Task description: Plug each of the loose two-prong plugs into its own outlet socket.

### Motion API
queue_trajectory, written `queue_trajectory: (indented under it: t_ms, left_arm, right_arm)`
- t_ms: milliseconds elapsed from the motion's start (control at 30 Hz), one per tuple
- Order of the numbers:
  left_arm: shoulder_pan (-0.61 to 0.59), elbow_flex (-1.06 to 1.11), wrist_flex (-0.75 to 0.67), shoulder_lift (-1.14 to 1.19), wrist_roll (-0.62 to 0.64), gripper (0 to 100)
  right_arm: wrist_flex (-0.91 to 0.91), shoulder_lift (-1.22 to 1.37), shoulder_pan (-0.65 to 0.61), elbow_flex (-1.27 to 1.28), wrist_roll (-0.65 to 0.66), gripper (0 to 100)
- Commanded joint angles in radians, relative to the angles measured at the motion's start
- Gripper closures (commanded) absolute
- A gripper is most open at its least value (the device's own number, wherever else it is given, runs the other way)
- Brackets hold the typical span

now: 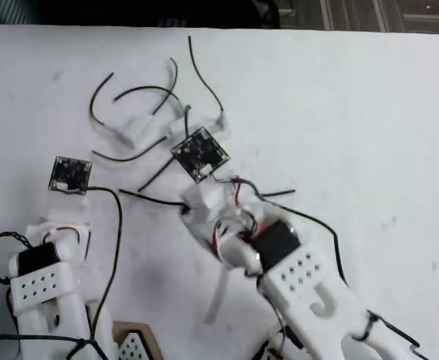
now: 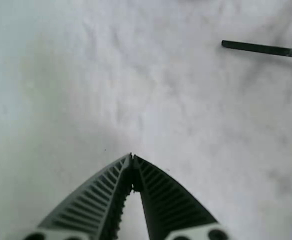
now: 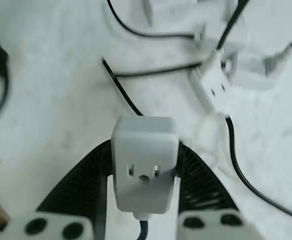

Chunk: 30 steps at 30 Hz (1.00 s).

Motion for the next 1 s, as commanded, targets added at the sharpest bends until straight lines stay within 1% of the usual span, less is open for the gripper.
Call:
queue_trajectory:
  t_ms: [0,133,200,300,333,467,567,600,733,800,967]
  left_arm:
    - [0.01,-0.003,-0.015,-0.015,-0.005,97]
    - [0.01,-0.003,-0.015,-0.015,-0.005,97]
    - [0.01,-0.003,-0.015,-0.015,-0.005,97]
    - [0.01,-0.003,-0.015,-0.015,-0.005,97]
    - [0.01,-0.003,-0.015,-0.015,-0.005,97]
    - [0.01,-0.003,-0.015,-0.015,-0.005,97]
    - [0.01,-0.003,-0.015,-0.015,-0.005,97]
    - [0.01,-0.003,-0.015,-0.015,-0.005,97]
    - [0.01,-0.003,-0.015,-0.015,-0.005,97]
    - [0.01,-0.003,-0.015,-0.015,-0.005,97]
    - [0.012,-0.003,-0.015,-0.015,-0.005,97]
  right_arm:
    - [-0.15,-0.128,-0.059,-0.003,-0.126,98.1]
    - [-0.24,-0.182,-0.116,0.049,-0.193,98.1]
    - [-0.292,-0.189,-0.134,0.127,-0.198,98.1]
    - [-0.423,-0.191,-0.136,0.282,-0.195,98.1]
    - [-0.47,-0.191,-0.136,0.333,-0.189,98.1]
    - [-0.604,-0.191,-0.134,0.491,-0.089,98.1]
    - [-0.61,-0.189,-0.11,0.539,-0.069,97.1]
    - [-0.596,-0.191,-0.09,0.545,-0.068,95.2]
    - [-0.51,-0.191,0.022,0.545,-0.068,78.3]
    - [-0.481,-0.193,0.081,0.545,-0.068,72.1]
    - [-0.458,-0.193,0.159,0.545,-0.032,71.2]
